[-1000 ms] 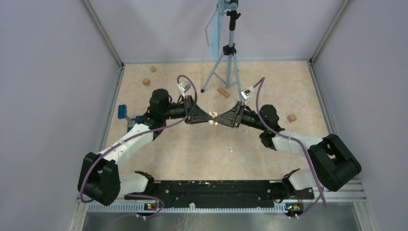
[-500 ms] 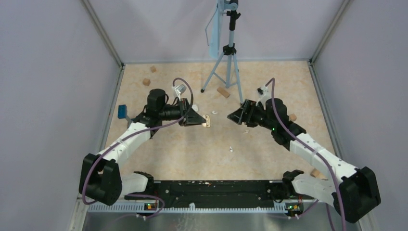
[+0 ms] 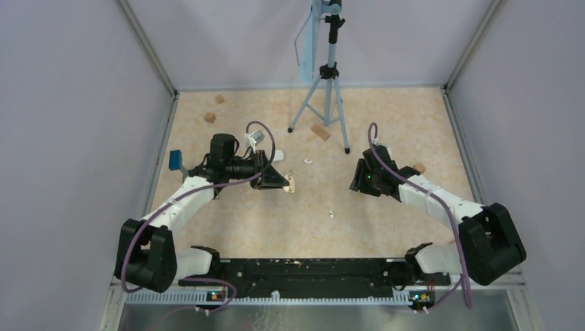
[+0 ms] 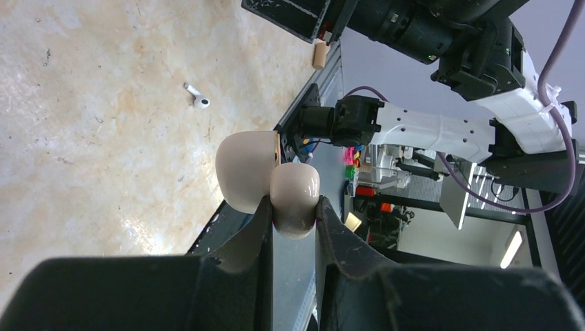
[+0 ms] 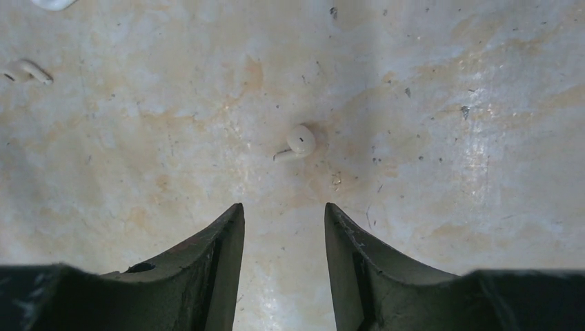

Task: Insert the wireless bluetooth earbuds into the charging case
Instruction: Pass from the right arm to the left, then pick up the right earbud from the center of the board.

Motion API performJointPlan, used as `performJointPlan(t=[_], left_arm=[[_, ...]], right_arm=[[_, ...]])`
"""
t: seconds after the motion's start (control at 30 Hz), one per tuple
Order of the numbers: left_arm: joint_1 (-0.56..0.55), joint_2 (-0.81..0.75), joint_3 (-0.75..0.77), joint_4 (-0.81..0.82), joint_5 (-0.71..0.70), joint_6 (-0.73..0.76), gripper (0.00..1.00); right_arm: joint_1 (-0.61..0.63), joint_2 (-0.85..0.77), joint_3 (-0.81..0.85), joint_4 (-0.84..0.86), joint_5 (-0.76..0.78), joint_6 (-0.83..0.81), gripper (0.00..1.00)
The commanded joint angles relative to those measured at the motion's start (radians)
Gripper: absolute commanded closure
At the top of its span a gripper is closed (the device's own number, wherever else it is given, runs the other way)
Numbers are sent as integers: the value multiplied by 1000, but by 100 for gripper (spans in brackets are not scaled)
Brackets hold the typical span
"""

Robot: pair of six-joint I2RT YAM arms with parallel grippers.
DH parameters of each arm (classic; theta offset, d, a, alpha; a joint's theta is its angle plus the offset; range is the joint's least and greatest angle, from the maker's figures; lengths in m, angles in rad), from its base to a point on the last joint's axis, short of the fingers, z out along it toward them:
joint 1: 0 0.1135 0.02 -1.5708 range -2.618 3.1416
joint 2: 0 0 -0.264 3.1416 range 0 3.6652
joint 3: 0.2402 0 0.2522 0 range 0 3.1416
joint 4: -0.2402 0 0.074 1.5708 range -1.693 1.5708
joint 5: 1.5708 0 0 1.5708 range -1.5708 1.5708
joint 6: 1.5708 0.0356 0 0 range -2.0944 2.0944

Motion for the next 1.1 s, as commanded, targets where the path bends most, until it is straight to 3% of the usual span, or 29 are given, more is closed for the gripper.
performJointPlan(t=[0.0, 0.17, 0.5, 0.9, 1.07], left_arm=[[2, -11, -7, 35, 30, 15, 100], [1, 3, -21, 66, 49, 2, 100], [1, -1, -25, 95, 65, -15, 100], [1, 7, -46, 128, 90, -26, 100], [0, 2, -49, 130, 89, -27, 100]], right_arm=[[-10, 56, 46, 51, 85, 5, 55], [-12, 117, 42, 104, 87, 6, 57], [-29, 190, 20, 190, 86, 19, 71], [-30, 236, -4, 247, 38, 2, 79], [-29, 216, -1, 221, 45, -21, 73]])
